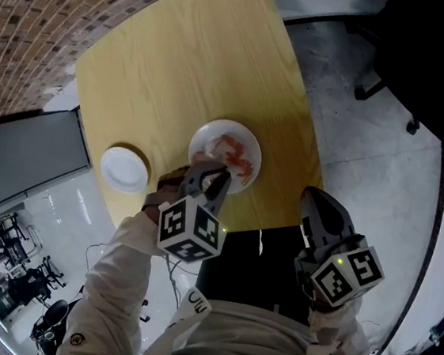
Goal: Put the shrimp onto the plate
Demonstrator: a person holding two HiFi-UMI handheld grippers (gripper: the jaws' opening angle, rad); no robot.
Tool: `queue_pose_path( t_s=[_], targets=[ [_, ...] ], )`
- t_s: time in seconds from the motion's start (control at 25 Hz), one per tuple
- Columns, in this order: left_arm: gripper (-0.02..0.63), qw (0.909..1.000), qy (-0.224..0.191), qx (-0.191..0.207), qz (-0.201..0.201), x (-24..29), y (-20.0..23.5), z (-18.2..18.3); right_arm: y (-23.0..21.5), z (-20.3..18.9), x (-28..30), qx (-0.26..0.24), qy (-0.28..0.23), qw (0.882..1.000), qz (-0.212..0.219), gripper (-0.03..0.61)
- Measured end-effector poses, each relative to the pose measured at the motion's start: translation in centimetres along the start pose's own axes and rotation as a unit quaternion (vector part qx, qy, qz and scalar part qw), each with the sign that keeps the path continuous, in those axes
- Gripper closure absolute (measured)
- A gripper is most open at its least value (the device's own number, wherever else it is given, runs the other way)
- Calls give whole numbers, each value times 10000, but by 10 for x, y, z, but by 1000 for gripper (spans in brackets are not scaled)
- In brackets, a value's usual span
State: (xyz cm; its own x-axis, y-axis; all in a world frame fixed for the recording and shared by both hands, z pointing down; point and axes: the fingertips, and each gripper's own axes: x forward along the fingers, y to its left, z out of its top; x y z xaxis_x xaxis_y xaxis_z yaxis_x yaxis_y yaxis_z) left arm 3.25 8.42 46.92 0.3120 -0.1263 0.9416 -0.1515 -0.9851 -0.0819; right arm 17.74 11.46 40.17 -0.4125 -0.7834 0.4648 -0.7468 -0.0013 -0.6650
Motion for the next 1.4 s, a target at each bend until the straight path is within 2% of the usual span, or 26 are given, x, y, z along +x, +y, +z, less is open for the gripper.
queue_pose_path(
  t_s=[0.56,1.04,1.4],
  targets=[
    [563,9997,-158,-179,45,3,0,3,1,-1,0,-28,-2,10000,-11,554],
    [561,9982,-510,-297,132,-3,8,4,21,-2,11,-159,-11,9999,-38,554],
    [563,9926,-924,-779,131,-29,21,-10,52,3,25,-410,-12,9991,-48,554]
  ],
)
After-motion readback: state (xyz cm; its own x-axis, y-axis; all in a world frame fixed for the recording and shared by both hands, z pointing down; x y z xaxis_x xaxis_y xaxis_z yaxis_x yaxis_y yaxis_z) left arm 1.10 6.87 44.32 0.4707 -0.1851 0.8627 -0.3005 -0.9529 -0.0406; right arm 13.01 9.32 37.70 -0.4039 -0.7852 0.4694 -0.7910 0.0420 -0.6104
